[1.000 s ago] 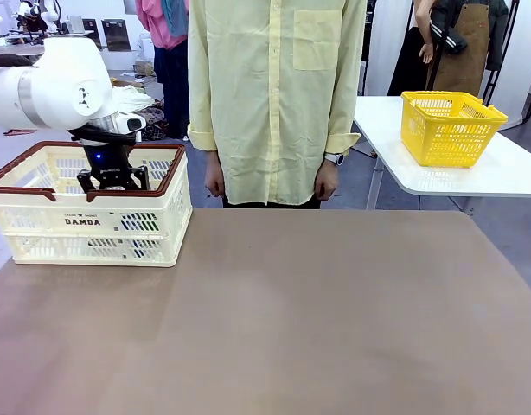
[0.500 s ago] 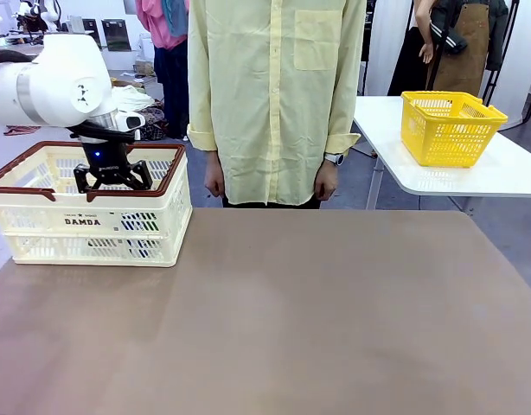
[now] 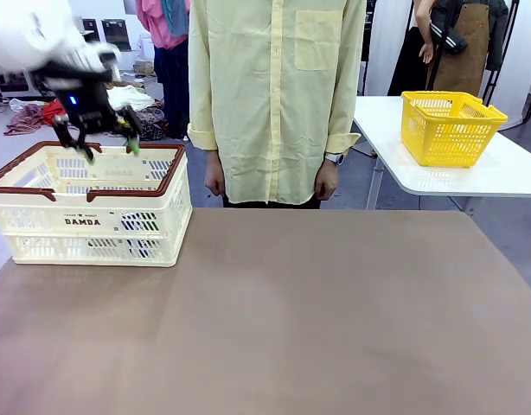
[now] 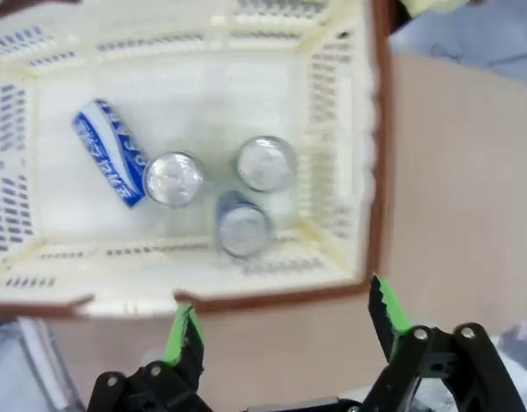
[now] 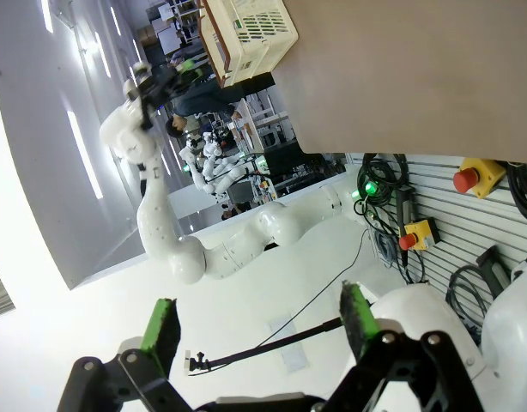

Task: Place the drinks into the Shopping basket.
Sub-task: Pick up one drink and place it into the Shopping basket.

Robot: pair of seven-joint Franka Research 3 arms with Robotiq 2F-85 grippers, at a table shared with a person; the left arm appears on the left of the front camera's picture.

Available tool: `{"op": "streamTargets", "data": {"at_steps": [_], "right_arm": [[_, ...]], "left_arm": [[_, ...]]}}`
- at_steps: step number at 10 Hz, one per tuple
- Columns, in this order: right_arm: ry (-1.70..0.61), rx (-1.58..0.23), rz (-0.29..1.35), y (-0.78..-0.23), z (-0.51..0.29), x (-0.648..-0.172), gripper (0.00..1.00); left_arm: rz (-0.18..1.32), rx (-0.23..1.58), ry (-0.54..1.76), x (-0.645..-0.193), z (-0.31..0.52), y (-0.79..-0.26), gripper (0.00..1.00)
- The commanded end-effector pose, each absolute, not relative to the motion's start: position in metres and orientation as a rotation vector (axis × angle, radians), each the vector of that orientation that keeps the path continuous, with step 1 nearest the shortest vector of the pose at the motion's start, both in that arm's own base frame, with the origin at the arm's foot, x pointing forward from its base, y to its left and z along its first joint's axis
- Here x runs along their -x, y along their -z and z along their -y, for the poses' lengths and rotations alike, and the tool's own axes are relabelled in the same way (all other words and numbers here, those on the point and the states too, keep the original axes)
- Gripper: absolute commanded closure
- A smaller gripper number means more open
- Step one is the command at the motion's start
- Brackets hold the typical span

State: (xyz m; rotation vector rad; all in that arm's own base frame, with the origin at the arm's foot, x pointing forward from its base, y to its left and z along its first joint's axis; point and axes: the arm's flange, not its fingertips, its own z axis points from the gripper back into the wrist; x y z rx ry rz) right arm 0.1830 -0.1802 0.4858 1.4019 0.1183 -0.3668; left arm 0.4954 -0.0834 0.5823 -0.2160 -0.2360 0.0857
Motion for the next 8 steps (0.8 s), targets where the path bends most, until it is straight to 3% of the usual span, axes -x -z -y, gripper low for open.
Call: {"op": "streamTargets", "data": {"at_steps": [1, 2, 8], "right_arm": [[0.383, -1.419, -0.127, -0.493, 0.180, -0.183, 0.00], [0.383, -1.419, -0.127, -0.493, 0.180, -0.183, 0.00], [0.383, -1.419, -0.127, -0.493, 0.180, -0.183, 0.00]], "left_arm": [[0.283, 0.538, -0.112, -0.438, 0.053, -0.617, 0.00], [0.217, 0.774, 0.037, -0.412, 0.035, -0.620, 0.00], [0.270, 1.403, -0.253, -0.326, -0.102, -0.462, 0.00]]}}
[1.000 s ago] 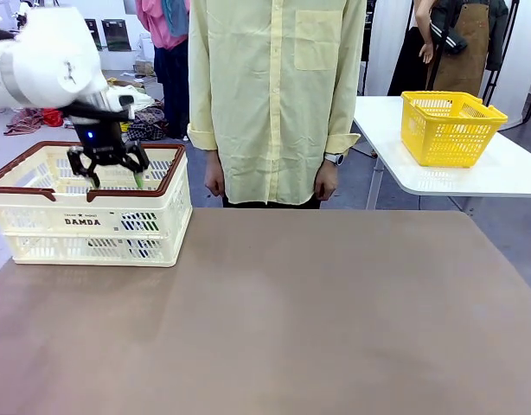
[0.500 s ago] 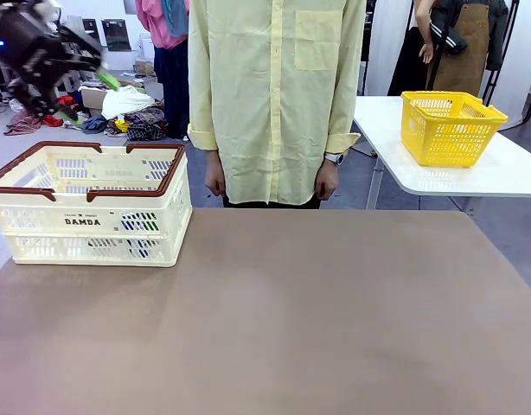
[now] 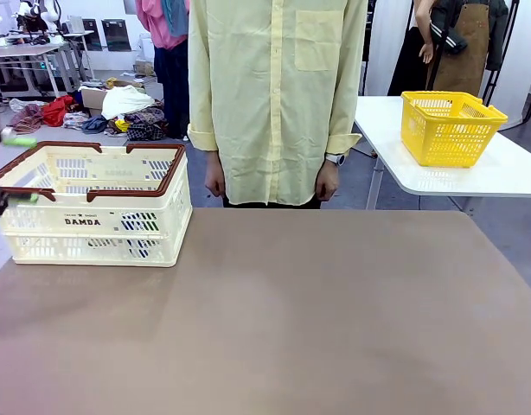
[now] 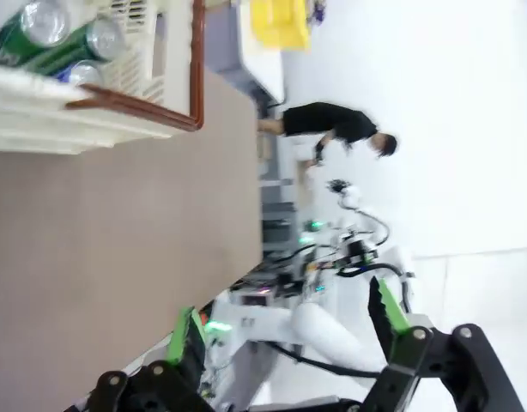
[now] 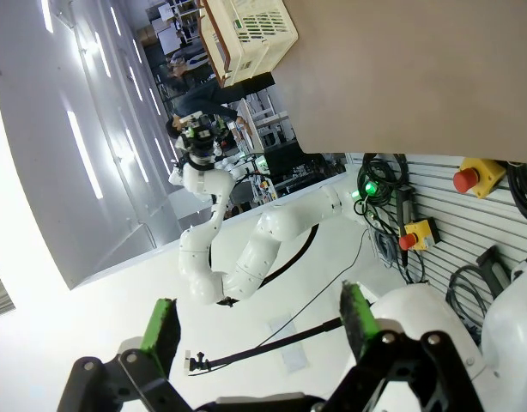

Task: Place the drinks into the Shopping basket.
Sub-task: Pick up one drink and place it into the Shopping basket.

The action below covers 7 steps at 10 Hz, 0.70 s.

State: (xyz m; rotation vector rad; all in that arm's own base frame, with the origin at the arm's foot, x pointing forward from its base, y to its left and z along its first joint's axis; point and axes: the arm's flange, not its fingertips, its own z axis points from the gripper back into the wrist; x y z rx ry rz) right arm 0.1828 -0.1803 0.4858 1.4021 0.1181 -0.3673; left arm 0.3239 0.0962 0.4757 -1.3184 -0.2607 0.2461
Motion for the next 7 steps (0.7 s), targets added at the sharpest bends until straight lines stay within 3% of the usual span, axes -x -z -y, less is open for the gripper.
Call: {"op": "streamTargets", "data": {"at_steps": [1, 2, 3, 7], "right_arm": [[0.383, -1.419, -0.127, -0.493, 0.180, -0.183, 0.00], [0.383, -1.419, -0.127, -0.493, 0.180, -0.183, 0.00], [0.383, -1.419, -0.127, -0.493, 0.180, -0.183, 0.00], [0.383, -1.419, -0.127, -0.493, 0.180, -0.183, 0.00]], "left_arm": [[0.233, 1.418, -0.249, -0.324, -0.108, -0.448, 0.00], [0.174, 1.378, -0.290, -0.330, -0.104, -0.448, 0.00], [0.257, 1.381, -0.276, -0.318, -0.113, -0.455, 0.00], [0.257, 1.381, -0.276, -0.318, -0.113, -0.455, 0.00]]}}
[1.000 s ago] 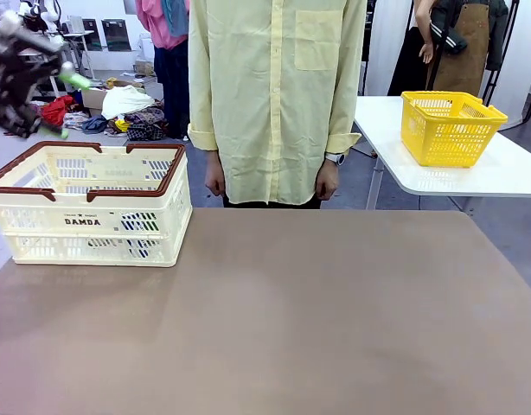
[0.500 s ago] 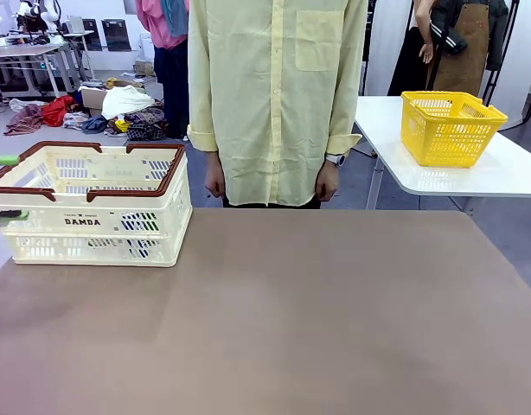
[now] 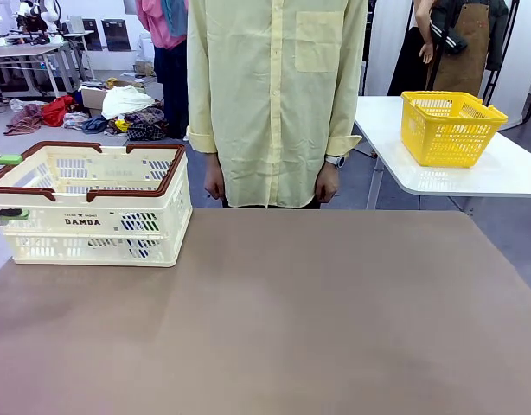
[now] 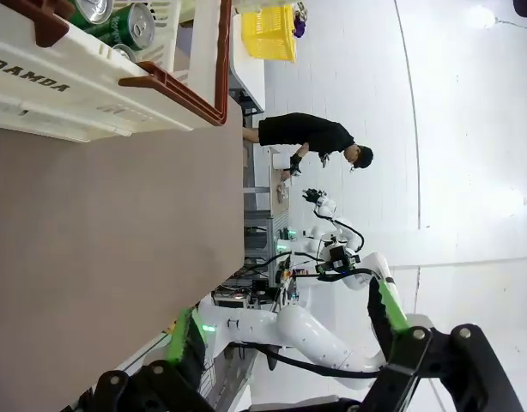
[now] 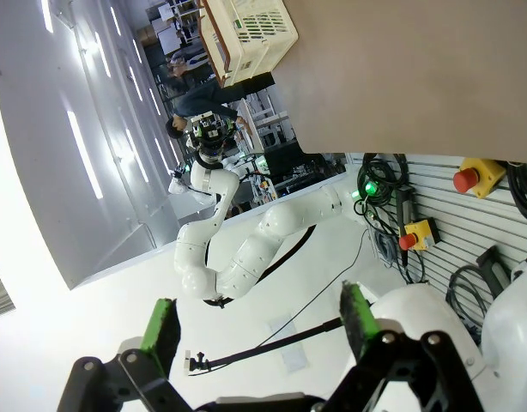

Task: Place the drinks into the Shopping basket.
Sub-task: Pick up one drink and place it into the Shopping basket.

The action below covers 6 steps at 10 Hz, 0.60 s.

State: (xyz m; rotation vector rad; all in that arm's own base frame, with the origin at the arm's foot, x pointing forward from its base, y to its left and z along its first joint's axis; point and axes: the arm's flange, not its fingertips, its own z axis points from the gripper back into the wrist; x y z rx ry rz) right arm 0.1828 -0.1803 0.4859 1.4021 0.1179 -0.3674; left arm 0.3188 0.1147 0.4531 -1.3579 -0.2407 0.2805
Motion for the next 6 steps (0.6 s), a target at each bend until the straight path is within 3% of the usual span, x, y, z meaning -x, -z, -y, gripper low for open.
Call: {"op": "streamTargets", "data": {"at_steps": [1, 6], "right_arm": [[0.383, -1.419, -0.127, -0.4929, 0.1799, -0.1826, 0.00], [0.383, -1.419, -0.127, -0.4929, 0.1799, -0.1826, 0.00]], "left_arm": [[0.257, 1.381, -0.276, -0.3179, -0.1129, -0.4546, 0.00], [0.257, 1.381, -0.276, -0.3179, -0.1129, -0.4546, 0.00]]}}
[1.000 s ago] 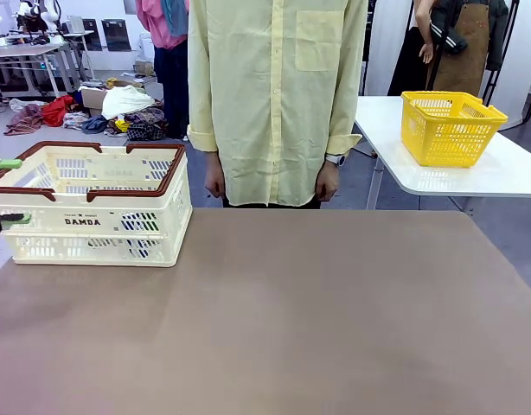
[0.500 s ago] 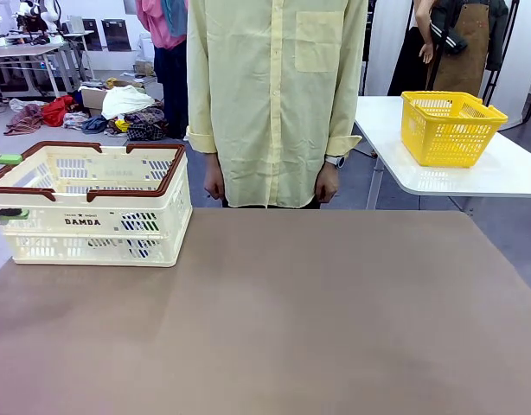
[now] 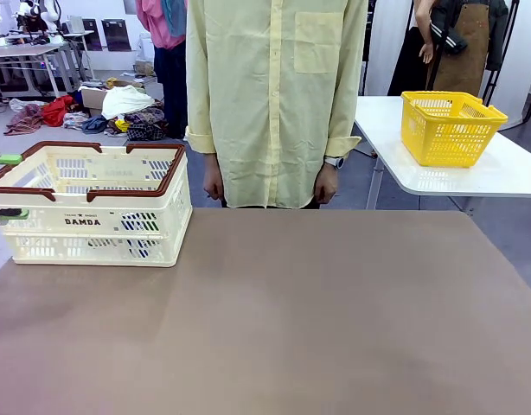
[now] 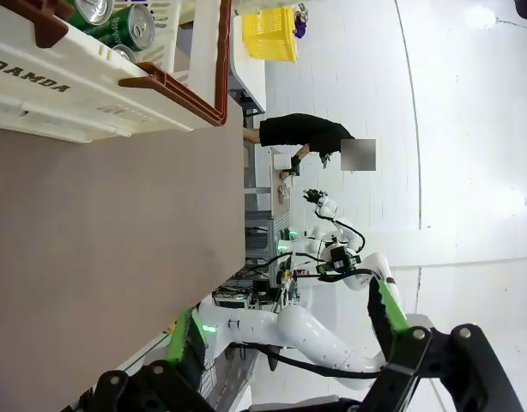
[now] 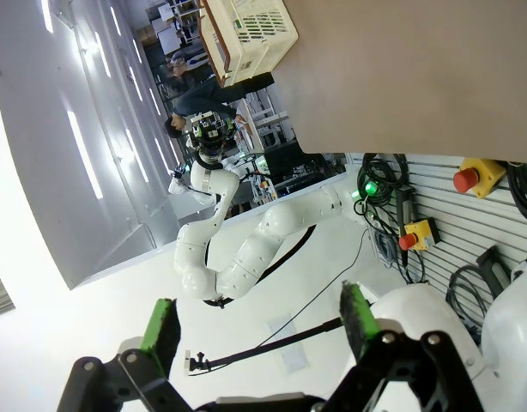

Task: Place the drinks into the Shopping basket.
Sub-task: Pick up one drink and place it into the Shopping basket.

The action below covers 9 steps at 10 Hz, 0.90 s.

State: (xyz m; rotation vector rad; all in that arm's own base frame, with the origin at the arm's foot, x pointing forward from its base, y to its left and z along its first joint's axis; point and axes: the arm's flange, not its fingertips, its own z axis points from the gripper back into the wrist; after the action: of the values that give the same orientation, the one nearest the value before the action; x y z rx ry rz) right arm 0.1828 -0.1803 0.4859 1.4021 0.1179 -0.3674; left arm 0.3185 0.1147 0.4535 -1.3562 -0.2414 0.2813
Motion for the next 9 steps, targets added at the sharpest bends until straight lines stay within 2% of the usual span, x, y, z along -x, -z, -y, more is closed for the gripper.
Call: {"op": "streamTargets", "data": {"at_steps": [1, 9], "right_arm": [[0.383, -1.419, -0.127, -0.4929, 0.1799, -0.1826, 0.00], [0.383, -1.419, -0.127, -0.4929, 0.1799, -0.1826, 0.00]], "left_arm": [[0.257, 1.381, -0.276, -0.3179, -0.1129, -0.4546, 0.00], [0.257, 1.381, -0.276, -0.3179, -0.1129, -0.4546, 0.00]]}}
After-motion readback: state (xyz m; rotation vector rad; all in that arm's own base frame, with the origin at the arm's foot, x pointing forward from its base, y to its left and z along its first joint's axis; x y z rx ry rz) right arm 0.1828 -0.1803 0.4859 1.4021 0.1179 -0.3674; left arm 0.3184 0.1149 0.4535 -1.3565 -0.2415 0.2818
